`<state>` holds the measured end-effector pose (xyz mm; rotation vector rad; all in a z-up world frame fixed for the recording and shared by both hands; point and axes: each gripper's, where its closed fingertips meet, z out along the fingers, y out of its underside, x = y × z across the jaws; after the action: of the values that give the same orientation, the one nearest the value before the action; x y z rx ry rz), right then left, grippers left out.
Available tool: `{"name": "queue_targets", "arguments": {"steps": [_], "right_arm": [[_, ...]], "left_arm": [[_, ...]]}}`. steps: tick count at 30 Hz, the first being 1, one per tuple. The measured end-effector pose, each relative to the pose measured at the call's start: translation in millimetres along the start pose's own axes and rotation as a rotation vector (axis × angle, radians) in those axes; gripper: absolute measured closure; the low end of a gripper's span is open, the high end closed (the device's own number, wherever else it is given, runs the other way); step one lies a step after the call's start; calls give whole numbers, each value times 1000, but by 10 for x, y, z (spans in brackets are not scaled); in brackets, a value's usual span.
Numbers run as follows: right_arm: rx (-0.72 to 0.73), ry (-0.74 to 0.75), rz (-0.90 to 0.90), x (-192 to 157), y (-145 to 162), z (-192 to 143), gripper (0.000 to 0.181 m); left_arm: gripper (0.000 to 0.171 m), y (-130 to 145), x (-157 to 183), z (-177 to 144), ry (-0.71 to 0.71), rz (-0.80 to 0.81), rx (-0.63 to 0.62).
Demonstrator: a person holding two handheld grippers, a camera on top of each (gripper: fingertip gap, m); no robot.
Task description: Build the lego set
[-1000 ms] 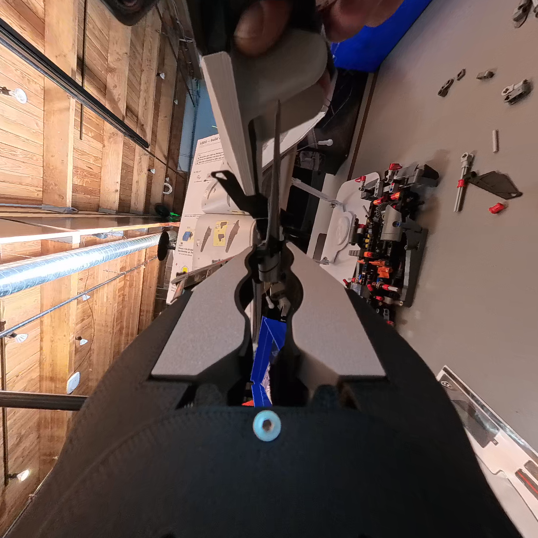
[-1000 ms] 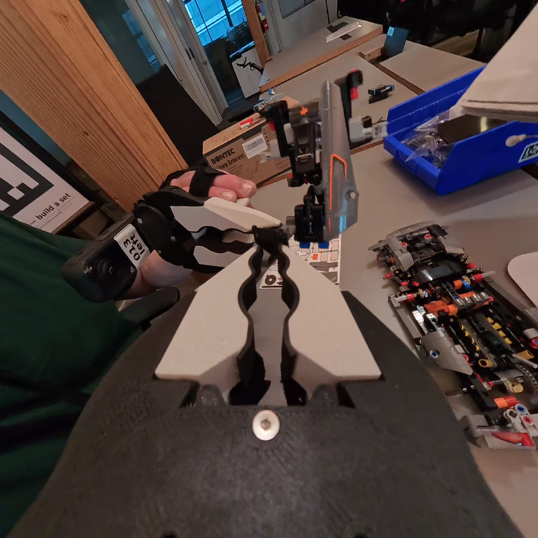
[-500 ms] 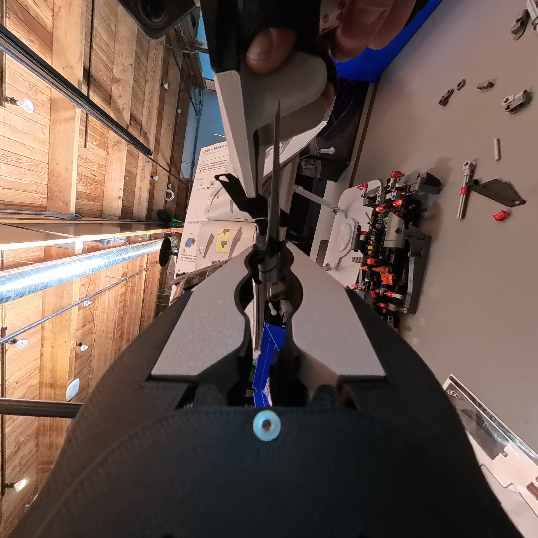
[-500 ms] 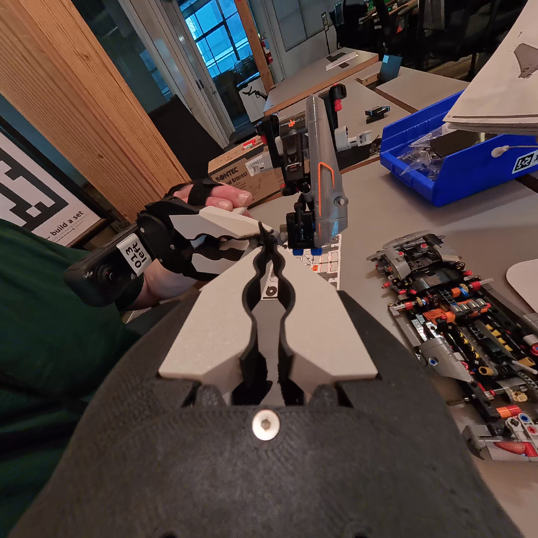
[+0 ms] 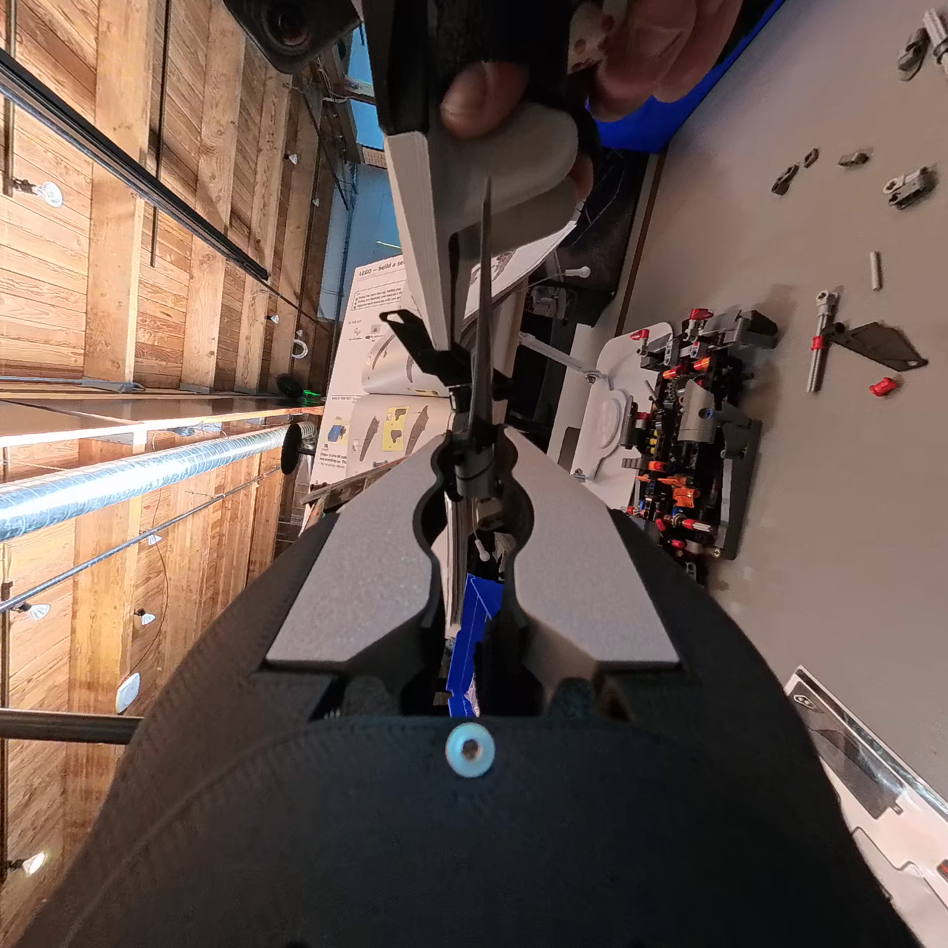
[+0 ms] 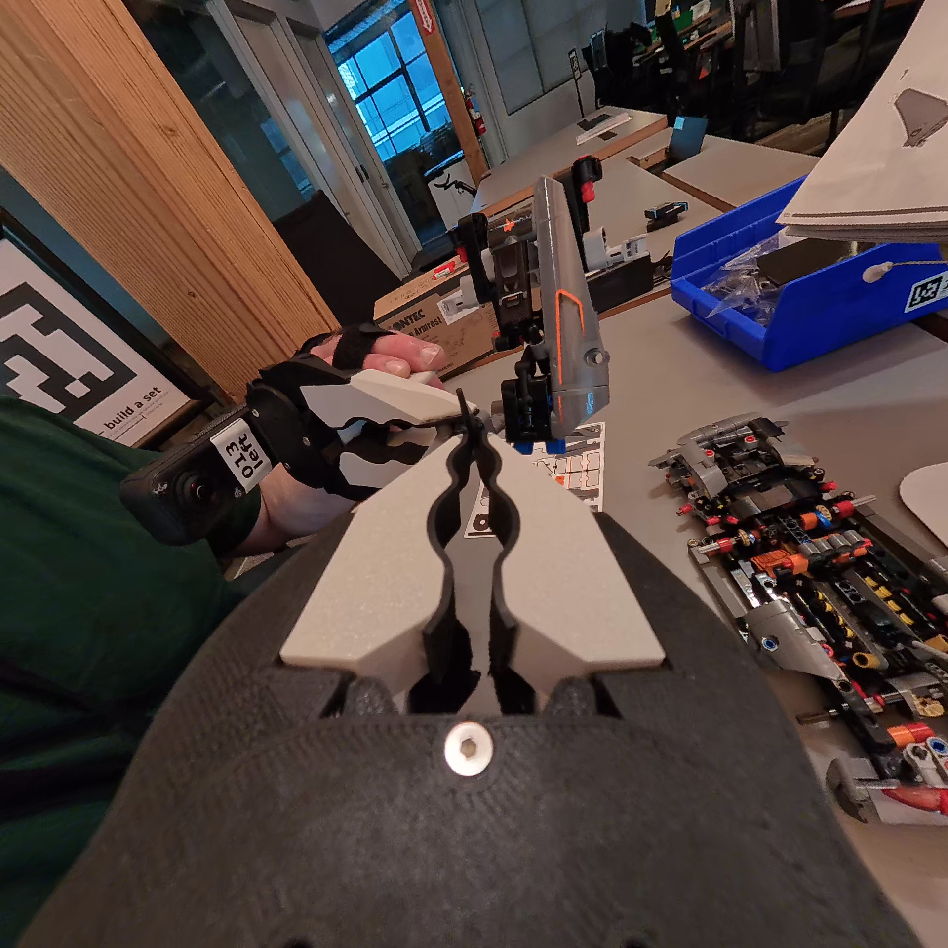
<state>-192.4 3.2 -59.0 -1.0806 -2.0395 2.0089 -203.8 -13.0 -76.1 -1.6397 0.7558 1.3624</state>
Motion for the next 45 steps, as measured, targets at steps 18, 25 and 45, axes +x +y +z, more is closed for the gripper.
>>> {"name": "queue_targets", "arguments": {"steps": [18,25,45], "right_arm": [[13,23,-19,-34,8,-5,181],[30,36,-27,-41,6,-24,180],[39,64,-30,-17,6,-79,179]], "left_arm": [[159,-8,-4,-7,-1,2,5],[159,-24,-2,2,0,2,9],[159,-87,65,51,18,12,21]]}}
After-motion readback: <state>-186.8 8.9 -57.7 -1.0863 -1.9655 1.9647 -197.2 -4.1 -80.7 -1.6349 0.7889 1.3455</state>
